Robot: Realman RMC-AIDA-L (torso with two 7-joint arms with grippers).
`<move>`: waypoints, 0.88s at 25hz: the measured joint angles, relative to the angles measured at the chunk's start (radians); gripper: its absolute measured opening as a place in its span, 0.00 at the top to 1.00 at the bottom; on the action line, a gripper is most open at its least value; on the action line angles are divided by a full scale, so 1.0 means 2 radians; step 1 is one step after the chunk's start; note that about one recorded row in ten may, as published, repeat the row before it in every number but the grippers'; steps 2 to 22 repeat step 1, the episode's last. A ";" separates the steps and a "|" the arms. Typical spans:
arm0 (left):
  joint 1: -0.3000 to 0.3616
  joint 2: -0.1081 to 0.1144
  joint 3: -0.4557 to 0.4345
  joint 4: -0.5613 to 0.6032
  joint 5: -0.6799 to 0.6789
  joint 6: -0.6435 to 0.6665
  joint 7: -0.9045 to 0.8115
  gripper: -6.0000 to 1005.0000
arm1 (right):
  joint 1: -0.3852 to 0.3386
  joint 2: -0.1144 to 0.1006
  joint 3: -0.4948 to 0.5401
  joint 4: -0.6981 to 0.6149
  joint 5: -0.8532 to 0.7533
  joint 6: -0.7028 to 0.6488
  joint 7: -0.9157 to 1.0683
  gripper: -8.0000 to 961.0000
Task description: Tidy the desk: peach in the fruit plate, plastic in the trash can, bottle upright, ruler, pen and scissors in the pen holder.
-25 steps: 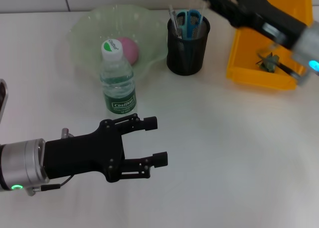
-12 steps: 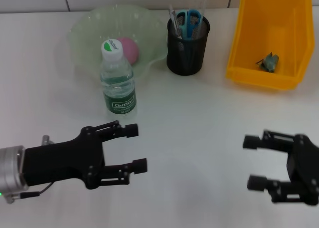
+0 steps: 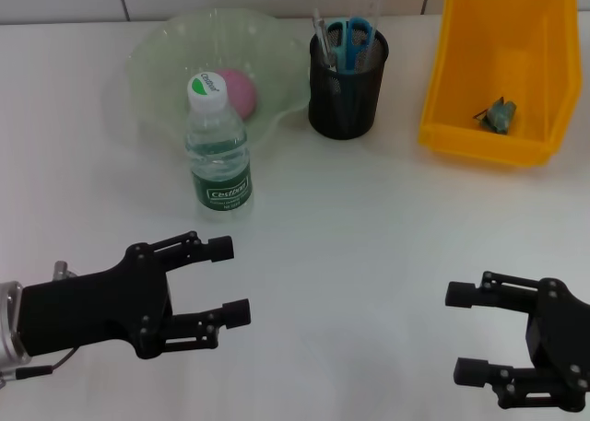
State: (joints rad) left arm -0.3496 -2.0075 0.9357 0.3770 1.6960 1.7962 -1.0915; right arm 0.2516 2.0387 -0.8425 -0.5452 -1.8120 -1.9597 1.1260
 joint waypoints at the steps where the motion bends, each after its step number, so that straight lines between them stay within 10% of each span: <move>1: 0.001 0.000 0.000 0.000 0.000 0.000 0.000 0.16 | 0.000 0.000 0.000 0.000 0.000 0.000 0.000 0.18; 22: 0.001 0.000 0.000 0.000 0.000 0.000 0.000 0.16 | 0.000 0.000 0.000 0.000 0.000 0.000 0.000 0.18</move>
